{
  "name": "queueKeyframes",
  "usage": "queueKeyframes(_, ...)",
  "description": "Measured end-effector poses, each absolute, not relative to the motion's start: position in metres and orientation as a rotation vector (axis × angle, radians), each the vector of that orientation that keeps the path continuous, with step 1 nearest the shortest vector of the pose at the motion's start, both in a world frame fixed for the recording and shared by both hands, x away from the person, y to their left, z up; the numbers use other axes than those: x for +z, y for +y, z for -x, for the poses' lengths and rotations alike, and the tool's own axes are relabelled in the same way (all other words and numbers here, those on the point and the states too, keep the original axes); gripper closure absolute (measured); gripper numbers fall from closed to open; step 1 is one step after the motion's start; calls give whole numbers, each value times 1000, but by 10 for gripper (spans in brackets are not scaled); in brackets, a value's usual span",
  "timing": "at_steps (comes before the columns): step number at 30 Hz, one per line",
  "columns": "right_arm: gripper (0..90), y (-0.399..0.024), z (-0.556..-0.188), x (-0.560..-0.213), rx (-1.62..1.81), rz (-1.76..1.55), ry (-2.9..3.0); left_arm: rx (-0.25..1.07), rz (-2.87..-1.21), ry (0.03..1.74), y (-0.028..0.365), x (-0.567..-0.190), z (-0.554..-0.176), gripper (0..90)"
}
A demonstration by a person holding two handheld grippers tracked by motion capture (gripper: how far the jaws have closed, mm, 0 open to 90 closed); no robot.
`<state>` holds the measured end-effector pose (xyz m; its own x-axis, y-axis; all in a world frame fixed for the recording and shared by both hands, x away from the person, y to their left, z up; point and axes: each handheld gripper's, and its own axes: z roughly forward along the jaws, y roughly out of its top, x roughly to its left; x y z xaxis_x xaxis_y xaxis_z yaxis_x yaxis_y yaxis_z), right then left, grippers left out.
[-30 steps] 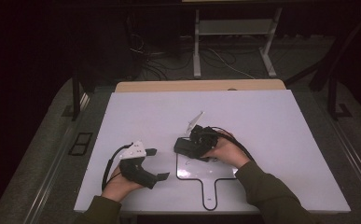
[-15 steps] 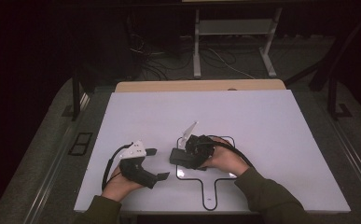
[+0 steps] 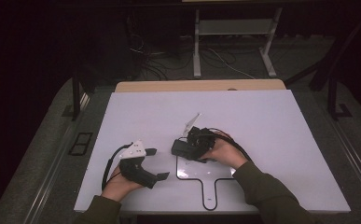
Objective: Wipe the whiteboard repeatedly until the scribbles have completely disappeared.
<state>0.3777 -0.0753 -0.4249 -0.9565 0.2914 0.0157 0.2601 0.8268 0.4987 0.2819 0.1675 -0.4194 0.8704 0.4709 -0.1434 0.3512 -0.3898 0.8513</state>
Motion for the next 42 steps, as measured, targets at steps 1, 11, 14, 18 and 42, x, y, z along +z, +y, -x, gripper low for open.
queueKeyframes(1, 388, -74, -373, -425, 789, -425, 2952, 148, -2013, 600, 167, -420, -282, 0)
queueKeyframes(11, 388, -72, -364, -425, 802, -389, 2967, 148, -2017, 600, 166, -419, -281, 0)
queueKeyframes(14, 389, -75, -377, -425, 810, -450, 2953, 146, -2014, 601, 167, -420, -282, 0)
queueKeyframes(18, 389, -75, -378, -425, 804, -456, 2946, 146, -2014, 601, 167, -420, -282, 0)
queueKeyframes(42, 389, -69, -359, -424, 776, -363, 2956, 148, -2017, 599, 166, -419, -282, 0)
